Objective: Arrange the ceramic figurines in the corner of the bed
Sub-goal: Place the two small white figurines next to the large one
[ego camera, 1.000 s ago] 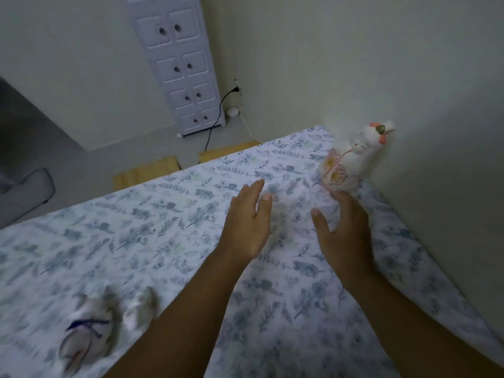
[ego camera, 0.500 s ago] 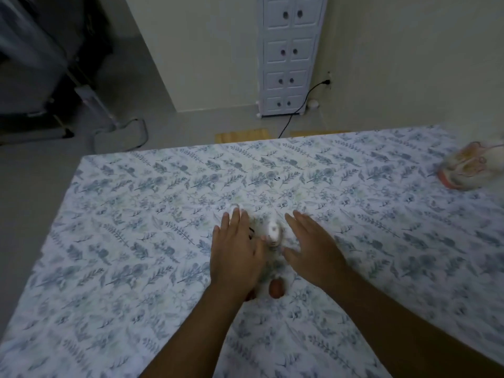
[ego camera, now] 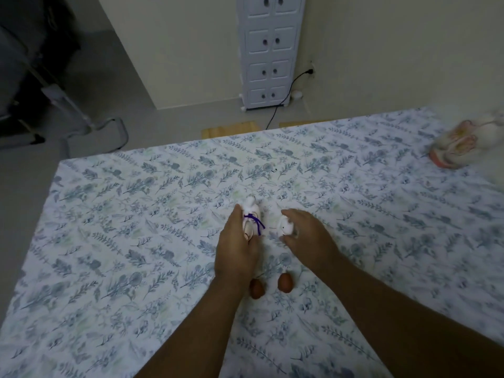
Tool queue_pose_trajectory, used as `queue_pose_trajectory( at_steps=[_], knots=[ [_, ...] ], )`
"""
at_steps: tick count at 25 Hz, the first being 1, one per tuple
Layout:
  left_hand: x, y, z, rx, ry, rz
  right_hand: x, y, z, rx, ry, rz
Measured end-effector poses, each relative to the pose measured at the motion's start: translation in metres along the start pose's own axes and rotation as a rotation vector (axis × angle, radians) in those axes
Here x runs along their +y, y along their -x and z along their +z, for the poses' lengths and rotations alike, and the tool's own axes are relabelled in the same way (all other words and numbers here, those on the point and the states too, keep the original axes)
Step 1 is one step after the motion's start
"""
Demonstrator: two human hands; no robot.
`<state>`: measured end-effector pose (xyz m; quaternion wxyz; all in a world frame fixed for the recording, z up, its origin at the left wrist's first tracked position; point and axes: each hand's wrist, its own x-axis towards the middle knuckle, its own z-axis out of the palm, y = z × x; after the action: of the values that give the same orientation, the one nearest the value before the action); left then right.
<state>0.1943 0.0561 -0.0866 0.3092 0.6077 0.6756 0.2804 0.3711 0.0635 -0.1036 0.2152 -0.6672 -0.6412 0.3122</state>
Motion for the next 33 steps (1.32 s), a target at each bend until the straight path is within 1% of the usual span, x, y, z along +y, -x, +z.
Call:
queue_pose_trajectory(
  at_steps=[3,5,7,10,12,14,17,19,21,24,28,30,33],
  knots=[
    [0.027,-0.014,0.028,-0.130,0.009,0.069,0.032,0.015,-0.038,0.170,-0.047,0.084],
    [0.059,-0.022,0.060,-0.219,-0.008,0.163,0.064,0.025,-0.070,0.267,-0.091,0.139],
    [0.098,-0.029,0.100,-0.311,-0.025,0.267,0.103,0.034,-0.104,0.343,-0.130,0.200],
    [0.161,-0.037,0.164,-0.458,-0.042,0.410,0.166,0.046,-0.155,0.445,-0.212,0.344],
    [0.203,-0.042,0.211,-0.524,-0.023,0.518,0.211,0.051,-0.187,0.547,-0.191,0.386],
    [0.237,-0.048,0.253,-0.536,0.008,0.574,0.247,0.051,-0.214,0.628,-0.155,0.403],
    [0.278,-0.060,0.313,-0.581,-0.026,0.590,0.295,0.043,-0.241,0.687,-0.141,0.410],
    [0.296,-0.068,0.345,-0.619,-0.045,0.597,0.315,0.037,-0.249,0.715,-0.141,0.384],
    [0.309,-0.075,0.366,-0.604,-0.035,0.608,0.332,0.030,-0.251,0.731,-0.142,0.333],
    [0.307,-0.077,0.380,-0.523,0.041,0.587,0.346,0.027,-0.247,0.761,-0.141,0.267],
    [0.294,-0.073,0.383,-0.502,0.162,0.442,0.349,0.030,-0.243,0.818,-0.126,0.226],
    [0.292,-0.072,0.382,-0.502,0.213,0.438,0.349,0.030,-0.243,0.839,-0.126,0.227],
    [0.293,-0.070,0.379,-0.500,0.223,0.472,0.344,0.033,-0.240,0.843,-0.138,0.263]
  ],
)
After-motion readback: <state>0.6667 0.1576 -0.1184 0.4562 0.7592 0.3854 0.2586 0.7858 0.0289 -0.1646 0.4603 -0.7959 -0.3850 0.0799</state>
